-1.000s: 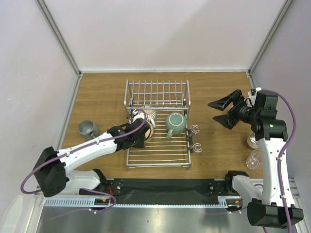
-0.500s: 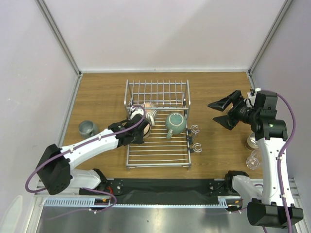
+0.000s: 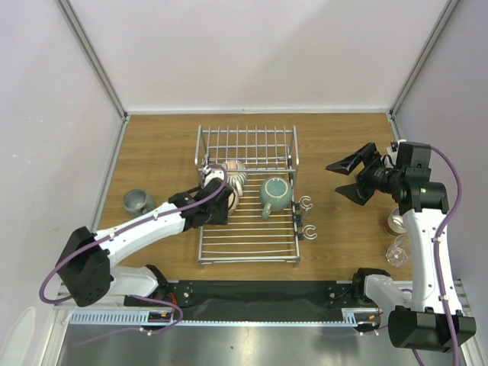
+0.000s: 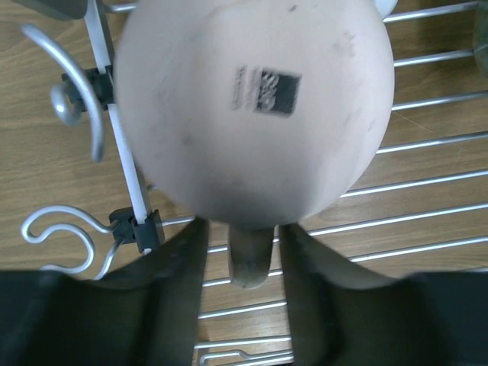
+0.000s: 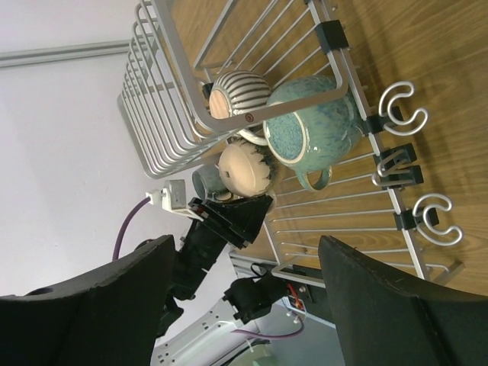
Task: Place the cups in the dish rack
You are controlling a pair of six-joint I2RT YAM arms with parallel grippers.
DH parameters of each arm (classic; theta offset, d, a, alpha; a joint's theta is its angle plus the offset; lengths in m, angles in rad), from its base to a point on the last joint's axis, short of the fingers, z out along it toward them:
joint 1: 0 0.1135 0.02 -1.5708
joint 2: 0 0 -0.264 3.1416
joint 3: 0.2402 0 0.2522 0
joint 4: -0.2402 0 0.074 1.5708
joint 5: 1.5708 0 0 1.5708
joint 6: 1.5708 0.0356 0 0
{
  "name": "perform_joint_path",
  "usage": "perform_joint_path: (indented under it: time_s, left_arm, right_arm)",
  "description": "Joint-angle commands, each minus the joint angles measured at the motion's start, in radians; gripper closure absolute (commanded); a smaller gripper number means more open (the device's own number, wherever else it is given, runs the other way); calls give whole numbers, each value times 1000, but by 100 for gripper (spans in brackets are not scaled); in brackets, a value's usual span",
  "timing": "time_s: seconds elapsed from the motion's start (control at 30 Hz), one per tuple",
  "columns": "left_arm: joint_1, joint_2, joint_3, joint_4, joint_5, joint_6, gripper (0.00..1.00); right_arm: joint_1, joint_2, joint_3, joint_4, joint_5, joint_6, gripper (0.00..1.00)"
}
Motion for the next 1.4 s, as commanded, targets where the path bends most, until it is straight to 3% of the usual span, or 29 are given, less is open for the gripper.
perform_joint_path:
  time_s: [0.0,0.23,0.37,0.5,0.77,0.87,1.0,1.07,1.17,1.27,1.37]
  left_arm:
    - [11,-59,-2,19,-10,-13,51]
    - [9,-179,-6,4,37,14,24]
    - [11,-271,0,-10,89,31,16]
    - [9,-406,-2,-47,134,31,19]
    - [9,-751,52,-246,68,0,28]
    - [9,-799,121,-302,-1,-32,29]
    - [11,-689,275,-468,-167,-105,24]
    - [17,-554,407,-524,-264,-110,21]
    - [86,-458,538,-558,-328,-101,19]
    - [267,-409,592,-500,-288,-47,19]
    - [539,-313,595,-475,-80,11,19]
  right_arm:
    - [-5,-15,37,0,2,-22,17]
    - [-5,-6,42,-26,40,-58,17]
    - [-5,26,94,-76,105,-111,16]
    - [-5,43,111,-76,112,-121,16]
    - [-2,54,111,-60,111,-127,16]
    - [6,57,106,-59,114,-133,17]
    - [35,66,113,-46,118,-130,18]
    - [72,69,117,-39,126,-124,18]
    - [137,79,110,-20,138,-104,18]
    - [190,80,102,-2,152,-81,18]
    - [256,83,96,16,164,-62,18]
